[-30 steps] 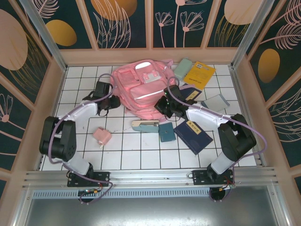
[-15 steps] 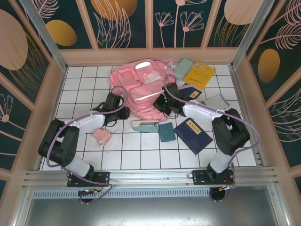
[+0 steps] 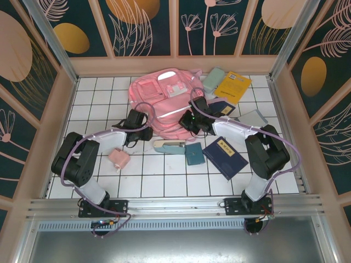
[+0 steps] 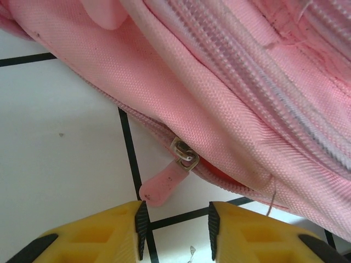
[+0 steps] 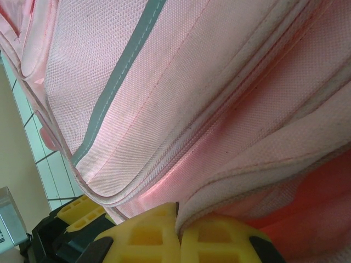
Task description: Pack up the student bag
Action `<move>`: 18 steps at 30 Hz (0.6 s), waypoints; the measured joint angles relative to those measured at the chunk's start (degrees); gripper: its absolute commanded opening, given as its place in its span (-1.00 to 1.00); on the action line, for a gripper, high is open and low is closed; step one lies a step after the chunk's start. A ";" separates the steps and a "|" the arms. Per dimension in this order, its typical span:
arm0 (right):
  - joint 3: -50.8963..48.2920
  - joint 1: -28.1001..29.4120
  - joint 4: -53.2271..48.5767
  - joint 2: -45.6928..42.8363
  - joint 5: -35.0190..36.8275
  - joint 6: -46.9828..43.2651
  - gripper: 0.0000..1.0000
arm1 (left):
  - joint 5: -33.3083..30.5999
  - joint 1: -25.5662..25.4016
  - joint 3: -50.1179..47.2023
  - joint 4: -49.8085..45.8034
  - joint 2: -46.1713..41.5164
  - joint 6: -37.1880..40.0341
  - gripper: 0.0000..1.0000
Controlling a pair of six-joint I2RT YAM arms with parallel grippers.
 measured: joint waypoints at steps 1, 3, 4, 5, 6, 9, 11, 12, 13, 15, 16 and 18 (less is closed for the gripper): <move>0.00 0.00 0.02 0.00 0.00 0.00 -1.00 | -0.24 0.00 0.44 0.00 0.50 0.42 -0.25; 0.00 -0.02 0.04 0.00 -0.02 0.00 -1.00 | -0.85 0.00 1.31 0.02 1.68 1.22 -0.23; 0.00 -0.02 0.04 0.00 -0.04 0.00 -1.00 | -1.03 0.00 1.64 0.04 2.38 1.66 -0.22; 0.00 -0.02 0.04 0.00 -0.07 0.00 -1.00 | -1.22 -0.04 1.92 0.04 3.13 2.08 -0.21; -0.02 0.00 0.04 0.00 -0.09 0.00 -1.00 | -1.33 -0.07 2.05 0.02 3.65 2.38 -0.21; -0.02 -0.02 0.04 0.00 -0.24 0.00 -1.00 | -2.03 -0.11 2.58 -0.02 5.31 3.39 -0.20; -0.02 -0.02 0.07 0.00 -0.22 0.00 -1.00 | -2.34 -0.17 3.52 -0.44 5.92 3.82 -0.24; -0.02 -0.07 0.09 0.00 -0.22 0.00 -1.00 | -2.40 -0.22 3.93 -0.50 6.27 4.04 -0.28; -0.02 -0.11 0.09 0.00 -0.22 0.00 -1.00 | -2.58 -0.31 4.31 -0.68 6.62 4.24 -0.31; -0.02 -0.24 0.13 0.00 -0.24 0.02 -1.00 | -2.71 -0.33 5.01 -0.92 7.13 4.63 -0.45; -0.02 -0.28 0.15 0.00 -0.24 0.02 -1.00 | -2.71 -0.33 5.35 -0.90 7.43 4.94 -0.58; -0.02 -0.33 0.35 0.00 -0.22 0.02 -1.00 | -2.64 -0.33 5.88 -0.87 7.89 5.18 -0.79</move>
